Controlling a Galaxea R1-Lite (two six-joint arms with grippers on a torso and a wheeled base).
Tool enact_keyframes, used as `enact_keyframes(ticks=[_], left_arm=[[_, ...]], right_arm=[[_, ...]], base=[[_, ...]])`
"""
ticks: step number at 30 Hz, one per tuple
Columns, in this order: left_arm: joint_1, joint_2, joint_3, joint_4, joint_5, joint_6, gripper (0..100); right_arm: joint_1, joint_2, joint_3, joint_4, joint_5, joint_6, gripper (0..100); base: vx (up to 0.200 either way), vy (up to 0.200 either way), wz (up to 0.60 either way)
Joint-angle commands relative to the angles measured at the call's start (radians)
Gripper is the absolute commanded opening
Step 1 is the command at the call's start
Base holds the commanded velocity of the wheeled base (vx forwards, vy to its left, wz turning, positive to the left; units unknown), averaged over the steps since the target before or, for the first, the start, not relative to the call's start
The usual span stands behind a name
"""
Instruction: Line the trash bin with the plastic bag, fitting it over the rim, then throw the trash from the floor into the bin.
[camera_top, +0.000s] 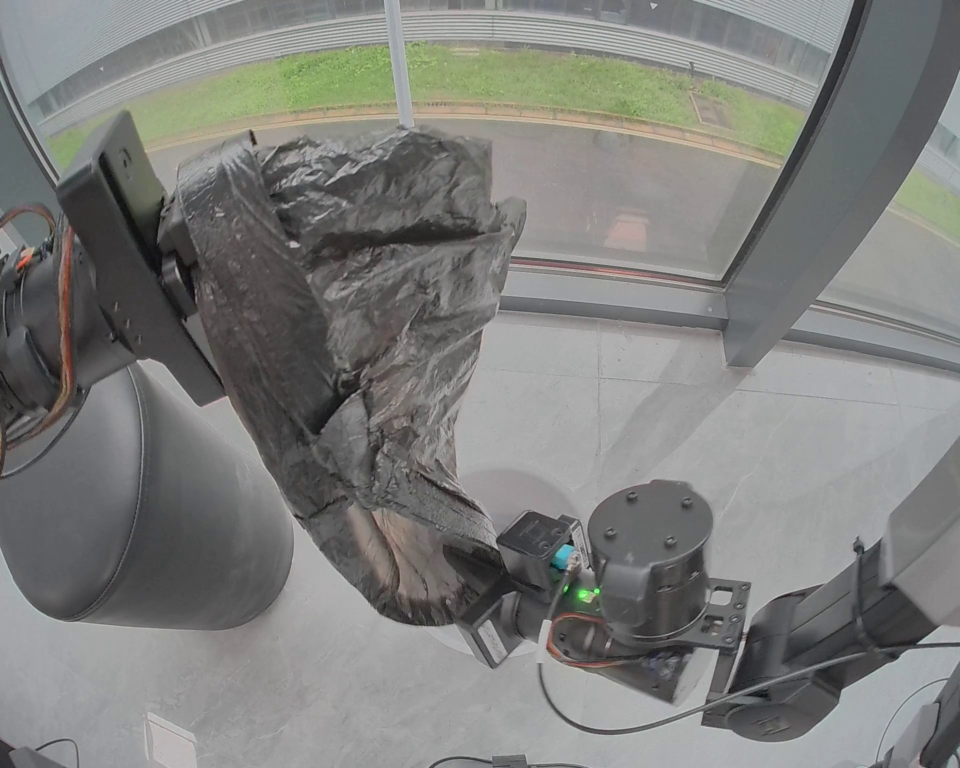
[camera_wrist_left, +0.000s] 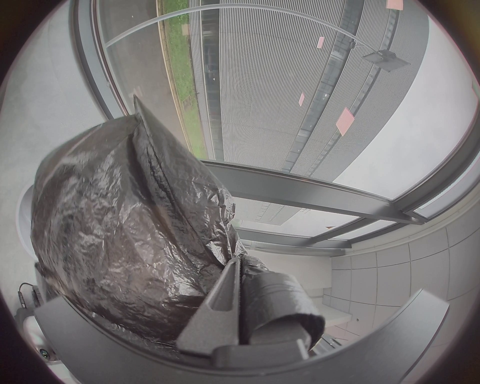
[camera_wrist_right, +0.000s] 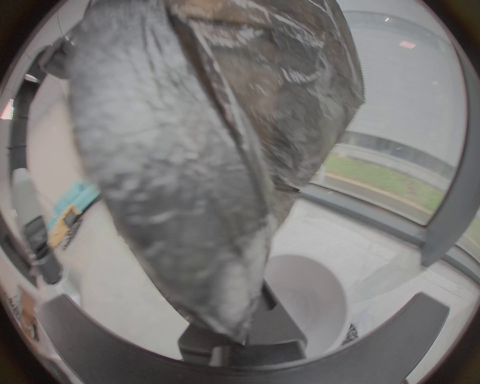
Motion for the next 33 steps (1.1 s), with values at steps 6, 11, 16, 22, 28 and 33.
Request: enact_keyframes(ticks=[6, 11, 16, 22, 28, 33], left_arm=[[0.173, 0.016, 0.354, -0.282, -0.149, 0.003, 0], [0.188, 0.050, 0.439, -0.380, -0.186, 0.003, 0], [0.188, 0.114, 0.474, -0.451, -0.203, 0.003, 0], [0.179, 0.196, 0.474, -0.489, -0.221, 0.004, 0], [0.176, 0.245, 0.492, -0.532, -0.241, 0.001, 0], [0.174, 0.279, 0.511, -0.535, -0.241, 0.004, 0]], right_arm=[[-0.207, -0.339, 0.082, 0.403, 0.562, 0.190, 0], [-0.230, -0.330, 0.085, 0.416, 0.646, 0.233, 0], [-0.245, -0.296, 0.065, 0.457, 0.702, 0.246, 0], [-0.265, -0.278, 0.065, 0.508, 0.876, 0.293, 0], [-0.265, -0.264, 0.072, 0.515, 0.965, 0.318, 0], [-0.265, -0.224, 0.073, 0.515, 0.988, 0.328, 0]], base=[[0.000, 0.000, 0.00], [0.000, 0.000, 0.00], [0.000, 0.000, 0.00], [0.000, 0.000, 0.00], [0.000, 0.000, 0.00], [0.000, 0.000, 0.00]])
